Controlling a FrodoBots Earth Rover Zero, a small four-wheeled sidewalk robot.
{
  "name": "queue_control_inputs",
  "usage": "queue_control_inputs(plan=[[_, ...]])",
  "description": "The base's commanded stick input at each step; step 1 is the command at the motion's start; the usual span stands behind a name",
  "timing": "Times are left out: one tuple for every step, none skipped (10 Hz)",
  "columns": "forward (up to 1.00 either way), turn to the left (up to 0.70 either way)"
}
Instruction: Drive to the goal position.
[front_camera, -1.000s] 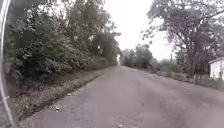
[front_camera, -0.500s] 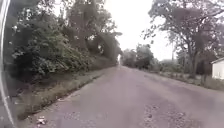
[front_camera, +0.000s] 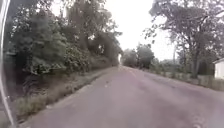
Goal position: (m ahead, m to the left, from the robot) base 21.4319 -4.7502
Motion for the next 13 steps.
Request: queue_control_inputs(plan=[[0.70, 0.00], [0.70, 0.00], [0.70, 0.00], [0.70, 0.00], [0.70, 0.00], [0.70, -0.01], [0.70, -0.01], [0.70, 0.00], [0.70, 0.00], [0.70, 0.00], [0.70, 0.00], [0.70, 0.00], [0.70, 0.00]])
